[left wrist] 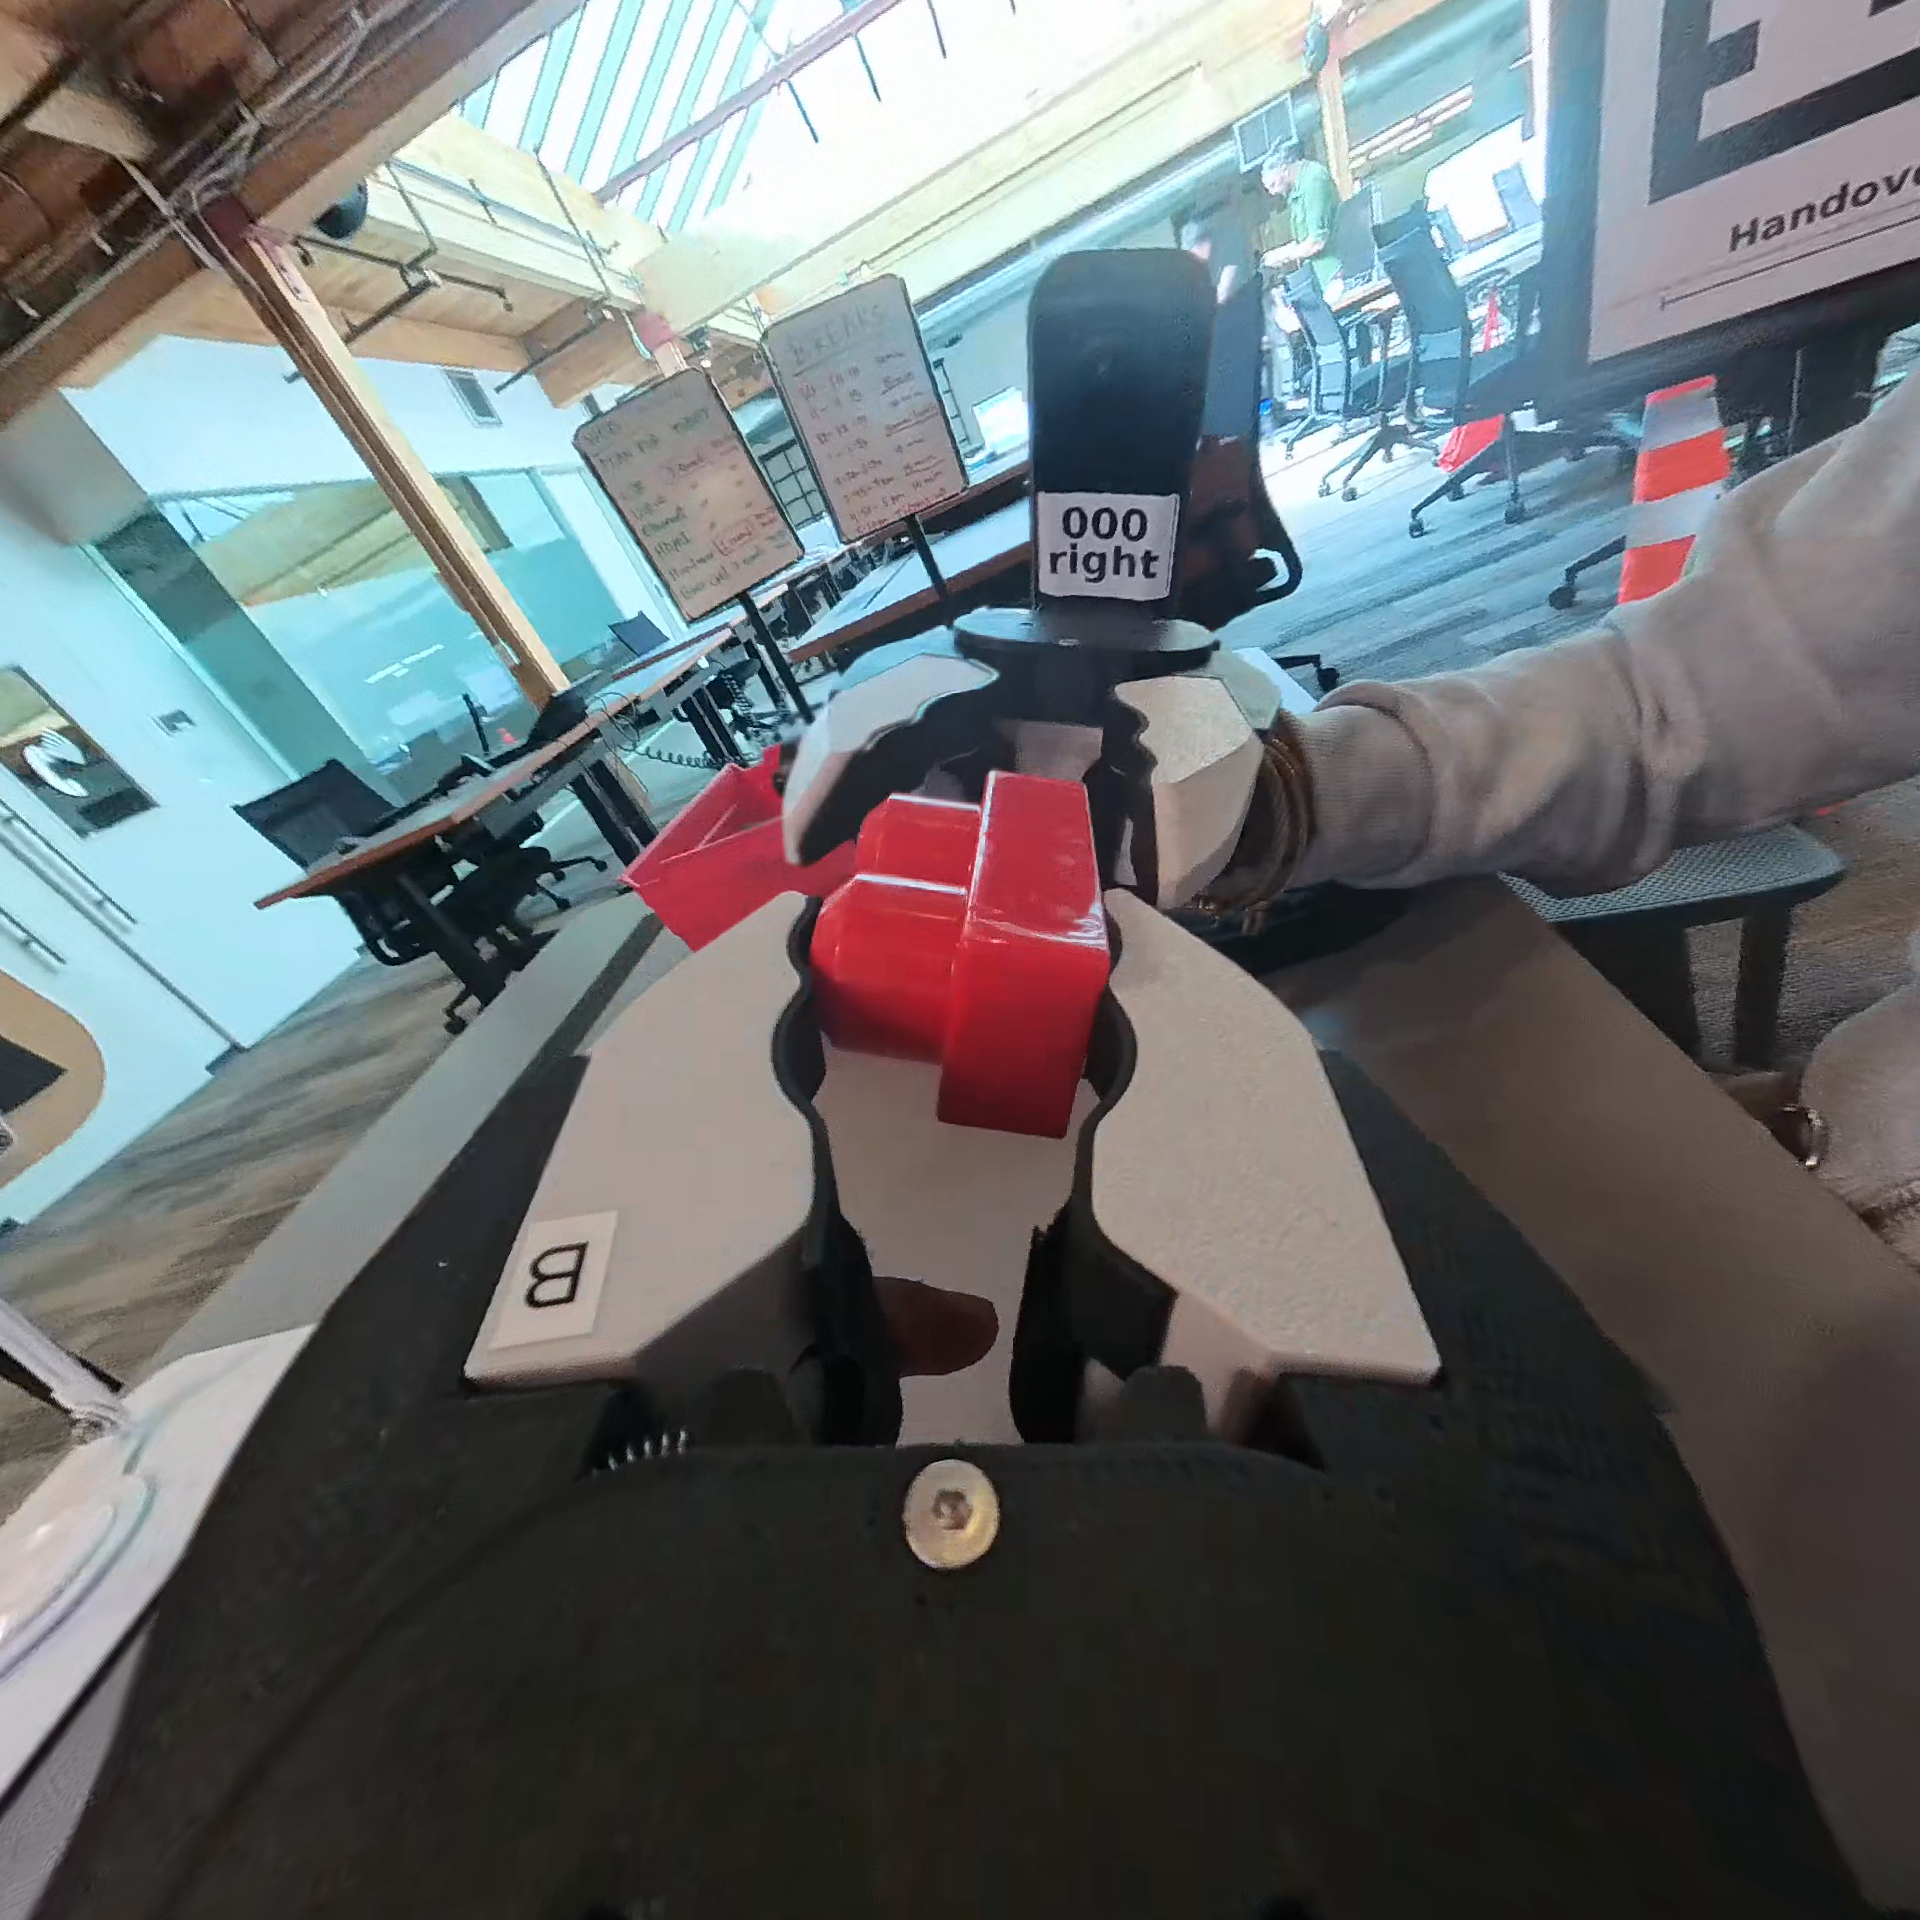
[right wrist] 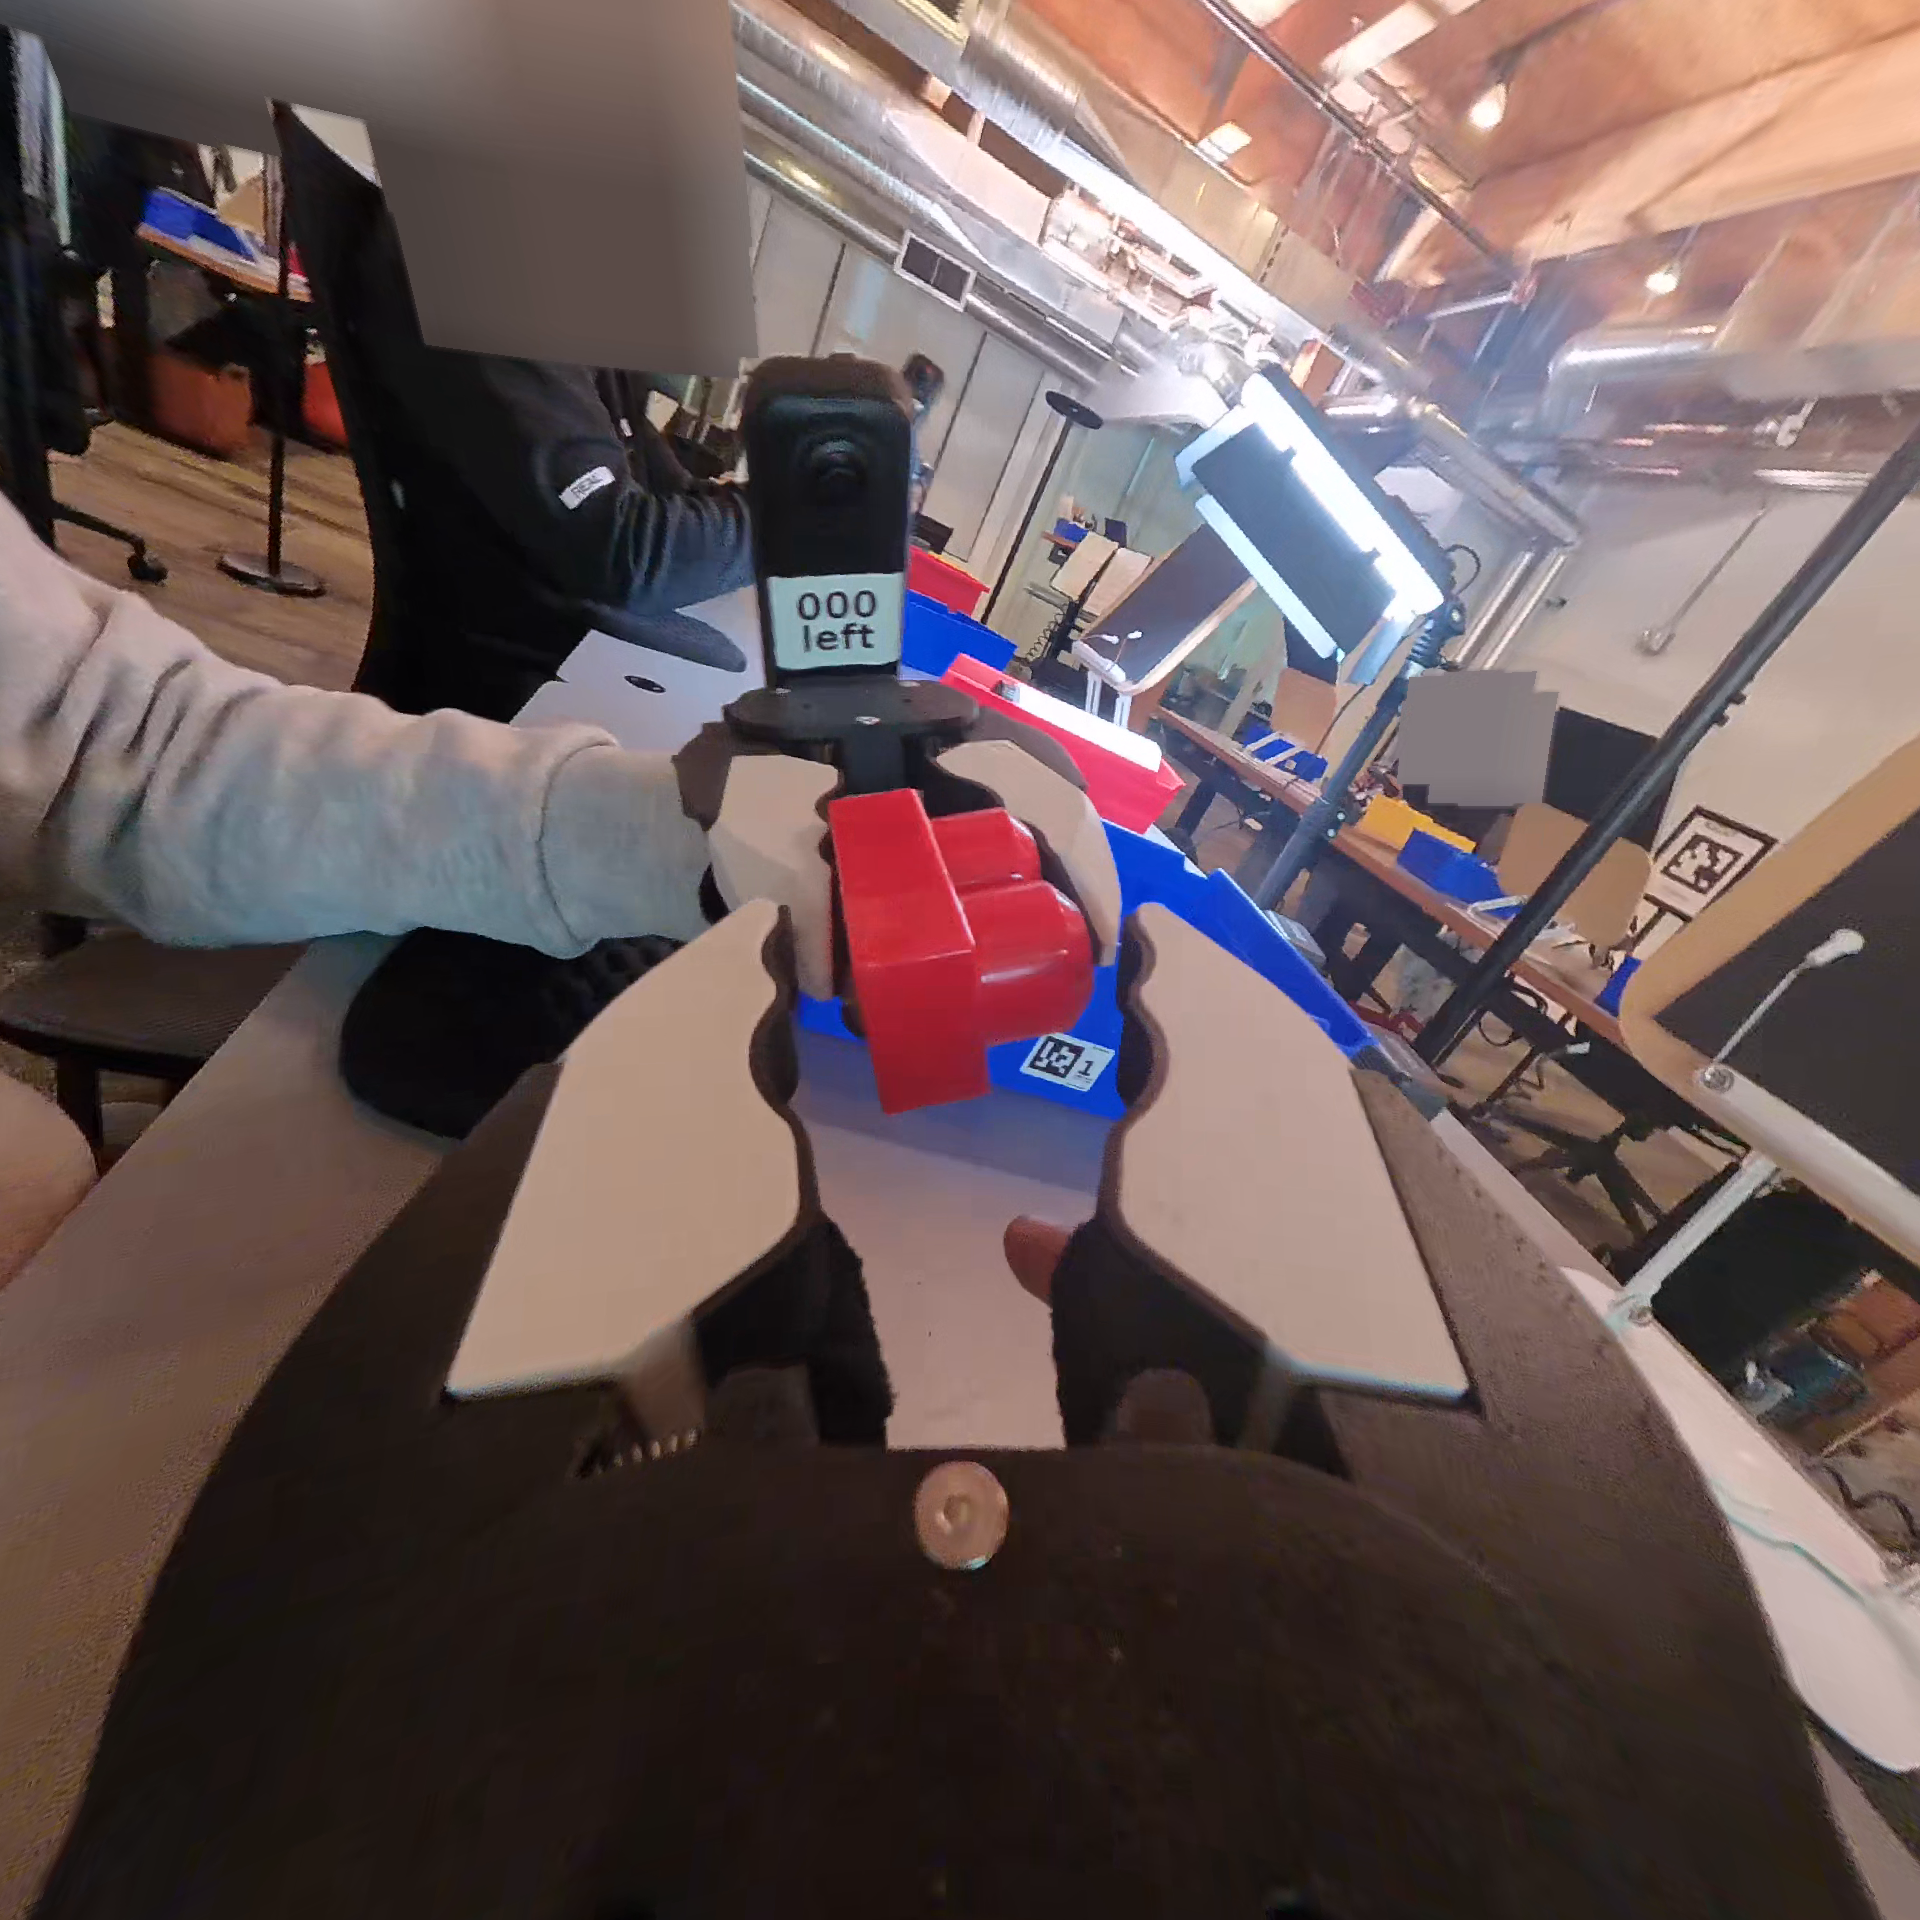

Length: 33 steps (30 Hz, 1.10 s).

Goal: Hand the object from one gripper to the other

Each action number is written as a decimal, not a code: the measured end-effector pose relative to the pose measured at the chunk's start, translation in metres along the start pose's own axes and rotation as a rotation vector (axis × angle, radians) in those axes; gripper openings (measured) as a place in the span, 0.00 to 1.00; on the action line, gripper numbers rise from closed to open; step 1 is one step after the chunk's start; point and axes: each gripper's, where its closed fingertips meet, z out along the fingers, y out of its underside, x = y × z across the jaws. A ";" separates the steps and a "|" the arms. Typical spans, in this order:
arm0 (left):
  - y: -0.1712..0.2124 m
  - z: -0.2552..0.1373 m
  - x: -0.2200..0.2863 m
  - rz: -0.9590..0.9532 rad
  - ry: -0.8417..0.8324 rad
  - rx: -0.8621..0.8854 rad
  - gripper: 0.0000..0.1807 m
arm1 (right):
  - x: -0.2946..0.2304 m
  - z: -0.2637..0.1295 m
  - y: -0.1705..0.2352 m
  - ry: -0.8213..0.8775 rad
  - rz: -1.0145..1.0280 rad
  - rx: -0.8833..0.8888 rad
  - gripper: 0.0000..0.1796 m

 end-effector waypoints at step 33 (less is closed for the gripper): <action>-0.016 -0.006 0.011 -0.117 0.109 0.122 0.26 | -0.013 -0.001 -0.002 -0.165 0.241 0.017 0.26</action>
